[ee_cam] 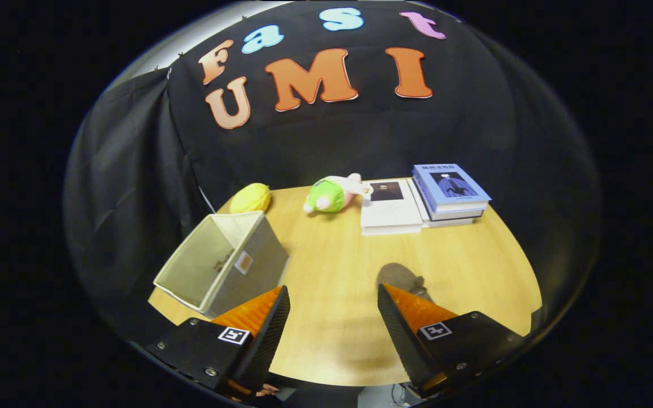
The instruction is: Open the storage box then place both shoes into the box .Put the left shoe in first, then the right shoe, with the right side of both shoes facing outward in a uniform manner.
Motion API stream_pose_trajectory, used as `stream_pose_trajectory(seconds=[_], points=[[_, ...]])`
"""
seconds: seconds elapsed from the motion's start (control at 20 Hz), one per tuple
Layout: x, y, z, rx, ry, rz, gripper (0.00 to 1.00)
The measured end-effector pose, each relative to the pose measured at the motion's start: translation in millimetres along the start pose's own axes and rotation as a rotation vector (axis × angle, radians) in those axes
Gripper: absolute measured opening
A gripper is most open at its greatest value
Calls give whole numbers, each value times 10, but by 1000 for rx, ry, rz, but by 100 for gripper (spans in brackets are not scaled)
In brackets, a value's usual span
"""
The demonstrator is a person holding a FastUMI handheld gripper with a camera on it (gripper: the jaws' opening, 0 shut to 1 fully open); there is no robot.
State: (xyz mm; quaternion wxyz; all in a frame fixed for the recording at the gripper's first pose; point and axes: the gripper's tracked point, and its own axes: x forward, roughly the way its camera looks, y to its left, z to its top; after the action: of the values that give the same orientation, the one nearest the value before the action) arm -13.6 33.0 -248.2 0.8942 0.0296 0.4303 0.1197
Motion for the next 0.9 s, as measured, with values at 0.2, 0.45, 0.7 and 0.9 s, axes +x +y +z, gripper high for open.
stream_pose_trajectory(seconds=[0.2, 0.45, 0.7, 0.9], points=[[122, -304, -200, 12, 28, -24, 89], [266, -745, -352, -53, 49, -99, 89], [450, -981, -528, -118, 65, -130, 88], [582, -992, -738, -103, 121, -89, 85]])
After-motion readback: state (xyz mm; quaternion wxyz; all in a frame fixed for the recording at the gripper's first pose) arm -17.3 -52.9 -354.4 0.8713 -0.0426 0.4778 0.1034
